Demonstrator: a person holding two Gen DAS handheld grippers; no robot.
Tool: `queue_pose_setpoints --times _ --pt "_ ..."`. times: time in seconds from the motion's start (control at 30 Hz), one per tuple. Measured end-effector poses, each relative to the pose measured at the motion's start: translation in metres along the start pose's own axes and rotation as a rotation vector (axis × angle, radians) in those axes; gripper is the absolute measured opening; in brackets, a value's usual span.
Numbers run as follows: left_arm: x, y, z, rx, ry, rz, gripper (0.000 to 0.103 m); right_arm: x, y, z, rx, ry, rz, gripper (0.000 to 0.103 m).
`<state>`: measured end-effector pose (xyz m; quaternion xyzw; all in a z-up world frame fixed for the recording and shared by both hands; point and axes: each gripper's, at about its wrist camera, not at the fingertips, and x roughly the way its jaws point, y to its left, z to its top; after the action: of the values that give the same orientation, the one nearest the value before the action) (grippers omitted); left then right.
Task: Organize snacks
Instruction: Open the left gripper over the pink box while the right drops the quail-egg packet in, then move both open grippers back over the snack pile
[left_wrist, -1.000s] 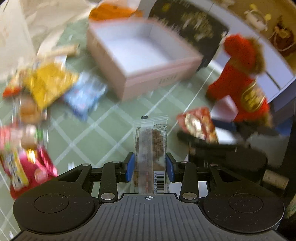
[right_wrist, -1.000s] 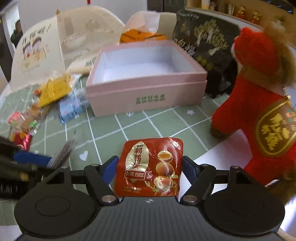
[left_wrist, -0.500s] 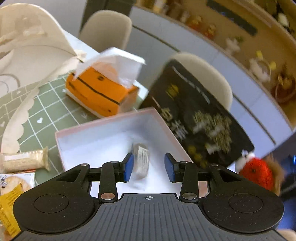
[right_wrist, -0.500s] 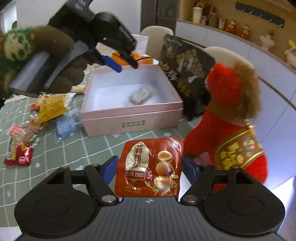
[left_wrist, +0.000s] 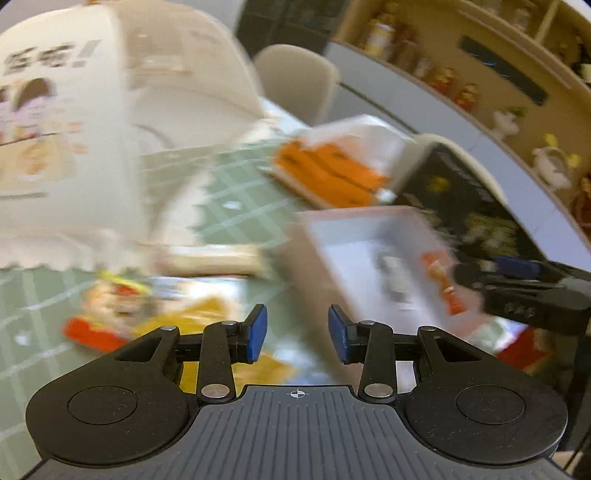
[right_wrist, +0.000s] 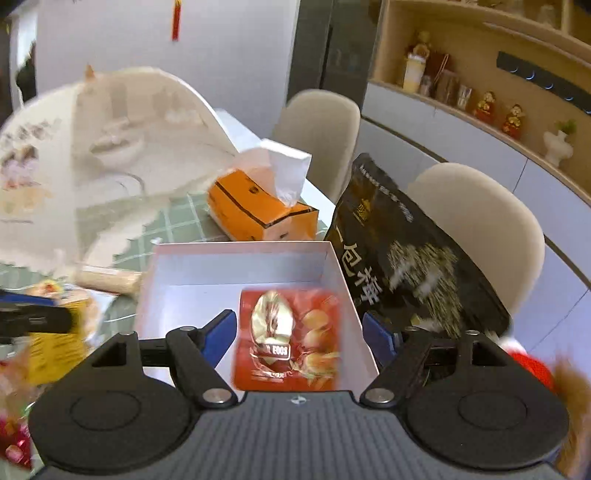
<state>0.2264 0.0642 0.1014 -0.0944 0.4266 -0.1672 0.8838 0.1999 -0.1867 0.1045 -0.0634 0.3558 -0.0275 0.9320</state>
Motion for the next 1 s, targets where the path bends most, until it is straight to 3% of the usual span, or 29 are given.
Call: queue_pose_setpoints --times 0.2,0.3,0.4,0.63,0.83,1.0 --pt "0.008 0.09 0.013 -0.167 -0.053 0.216 0.041 -0.008 0.019 -0.026 0.007 0.027 0.028 0.076" --pt "0.027 0.126 0.018 -0.262 -0.042 0.242 0.041 -0.013 0.022 -0.046 0.015 0.046 -0.011 0.076" --pt "0.045 0.14 0.019 -0.273 -0.017 0.231 0.041 -0.024 0.018 -0.064 0.072 0.071 -0.018 0.076" --pt "0.049 0.105 0.0 -0.134 0.047 0.164 0.038 -0.035 0.015 -0.097 0.149 0.114 -0.054 0.076" --pt "0.02 0.073 -0.05 -0.171 0.087 0.108 0.039 -0.034 0.013 -0.121 0.219 0.176 0.022 0.076" --pt "0.003 0.04 -0.089 -0.202 0.13 0.051 0.038 -0.045 0.025 -0.13 0.18 0.18 0.12 0.076"
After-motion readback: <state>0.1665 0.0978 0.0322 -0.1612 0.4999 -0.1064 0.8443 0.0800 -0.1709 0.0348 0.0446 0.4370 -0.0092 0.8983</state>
